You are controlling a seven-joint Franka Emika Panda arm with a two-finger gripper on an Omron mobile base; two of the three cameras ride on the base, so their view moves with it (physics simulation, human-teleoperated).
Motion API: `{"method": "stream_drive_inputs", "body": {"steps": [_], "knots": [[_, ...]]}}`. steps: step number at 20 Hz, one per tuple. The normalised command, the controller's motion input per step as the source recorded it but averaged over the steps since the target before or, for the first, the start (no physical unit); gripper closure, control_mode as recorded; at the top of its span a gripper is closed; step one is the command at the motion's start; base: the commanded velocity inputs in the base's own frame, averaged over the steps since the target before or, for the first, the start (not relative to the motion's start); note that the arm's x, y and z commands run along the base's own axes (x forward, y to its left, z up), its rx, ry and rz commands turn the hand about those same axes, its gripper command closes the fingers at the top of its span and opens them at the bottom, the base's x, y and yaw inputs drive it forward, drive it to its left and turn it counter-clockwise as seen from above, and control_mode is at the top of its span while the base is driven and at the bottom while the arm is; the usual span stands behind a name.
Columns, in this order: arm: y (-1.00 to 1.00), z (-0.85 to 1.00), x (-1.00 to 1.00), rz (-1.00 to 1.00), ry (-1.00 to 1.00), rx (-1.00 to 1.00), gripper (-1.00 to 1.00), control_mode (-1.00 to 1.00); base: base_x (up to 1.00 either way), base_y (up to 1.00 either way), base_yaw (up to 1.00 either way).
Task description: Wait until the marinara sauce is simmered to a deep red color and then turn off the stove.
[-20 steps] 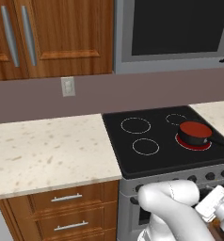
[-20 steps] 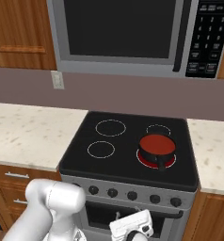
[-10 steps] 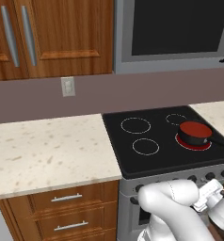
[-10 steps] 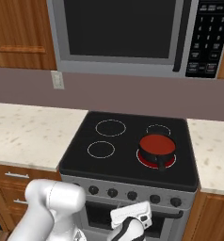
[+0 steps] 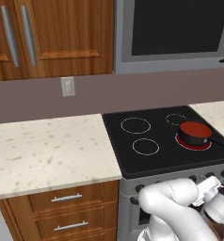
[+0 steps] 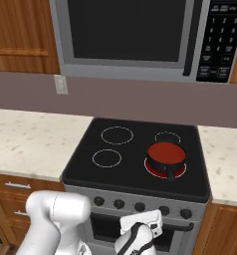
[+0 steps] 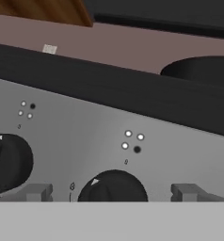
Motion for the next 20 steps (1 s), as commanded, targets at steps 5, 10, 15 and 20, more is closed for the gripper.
{"method": "stream_drive_inputs", "body": {"steps": [5,10,15,20], "knots": [[-0.15,-0.23,0.20,-0.04,0.06,0.00,-1.00,-1.00,0.00,0.00,0.00],[-0.01,-0.07,0.10,-0.03,0.03,0.00,-1.00,-1.00,0.00,0.00,0.00],[0.00,-0.05,0.00,0.00,0.00,0.00,-1.00,-1.00,0.00,0.00,0.00],[0.01,0.00,-0.03,0.00,0.00,0.00,-1.00,-1.00,0.00,0.00,0.00]]}}
